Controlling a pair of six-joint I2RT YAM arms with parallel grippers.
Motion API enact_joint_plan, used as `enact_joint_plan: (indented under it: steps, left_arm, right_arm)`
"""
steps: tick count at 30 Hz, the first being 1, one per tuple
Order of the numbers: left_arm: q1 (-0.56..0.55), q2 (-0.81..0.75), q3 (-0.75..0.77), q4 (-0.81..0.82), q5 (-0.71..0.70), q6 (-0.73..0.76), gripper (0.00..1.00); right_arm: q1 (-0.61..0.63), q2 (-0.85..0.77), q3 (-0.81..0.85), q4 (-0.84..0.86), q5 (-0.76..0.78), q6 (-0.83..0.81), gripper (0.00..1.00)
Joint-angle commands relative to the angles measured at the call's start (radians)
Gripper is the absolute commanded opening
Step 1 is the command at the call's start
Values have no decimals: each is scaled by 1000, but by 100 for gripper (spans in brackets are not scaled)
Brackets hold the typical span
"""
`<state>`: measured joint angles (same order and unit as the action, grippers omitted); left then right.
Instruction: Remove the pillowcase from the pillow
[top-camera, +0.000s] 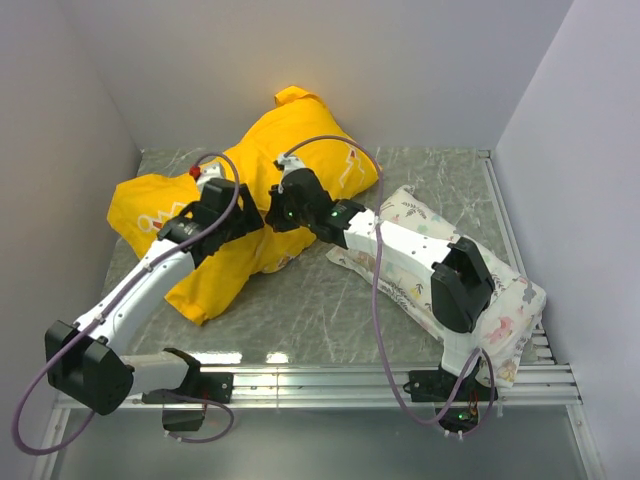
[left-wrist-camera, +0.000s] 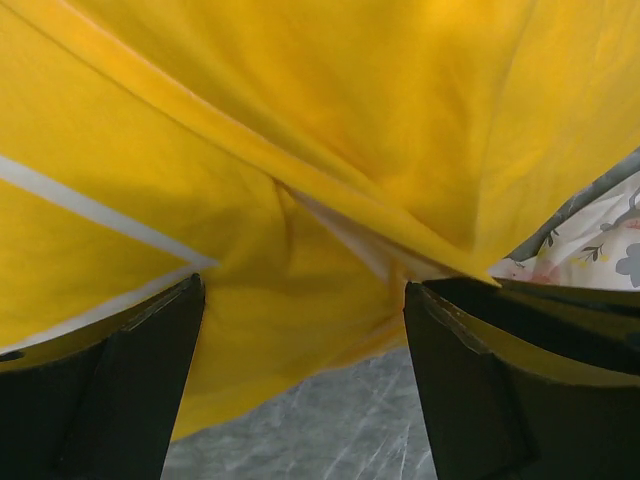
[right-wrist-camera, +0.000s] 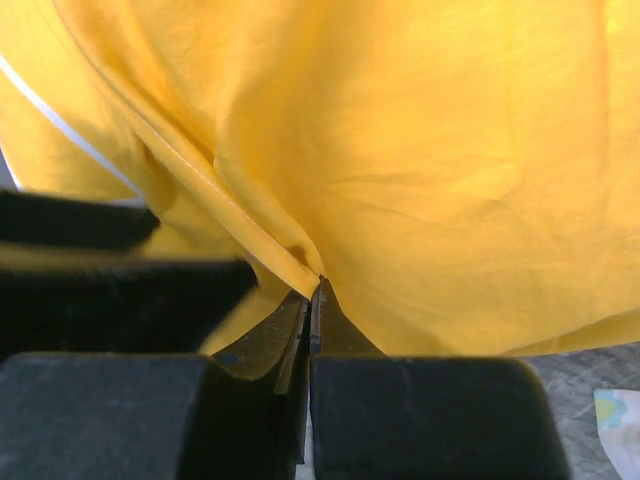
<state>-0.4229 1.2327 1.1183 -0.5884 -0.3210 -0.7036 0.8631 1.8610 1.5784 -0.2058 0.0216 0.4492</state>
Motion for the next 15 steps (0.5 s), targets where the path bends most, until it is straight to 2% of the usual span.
enact_joint_plan:
  steps: [1,3,6,9,10,12,13,15]
  left_arm:
    - [-56,-19,-29,45,-105,-88,87]
    - [-63,-16,-41,48,-145,-119,87]
    - [-62,-3,-54,55,-187,-134,80]
    - [-62,31,-49,27,-217,-140,58]
    - [-62,40,-46,18,-225,-143,46]
    - [-60,63,-45,4,-234,-139,34]
    - [-62,67,-43,-1,-240,-139,14]
    - [-60,65,-41,-17,-239,-139,1]
  right_arm:
    - [-32,-3,23,17,-11,26,0]
    - [-33,-14,14,23,-18,26,0]
    - [-33,-26,0,26,-17,20,0]
    - [-41,-29,-3,11,-5,6,0]
    - [-44,-31,-4,11,-9,6,0]
    - [-56,-37,-18,19,-17,6,0]
    - [-58,-40,-21,19,-17,6,0]
    - [-64,-40,-24,11,1,0,0]
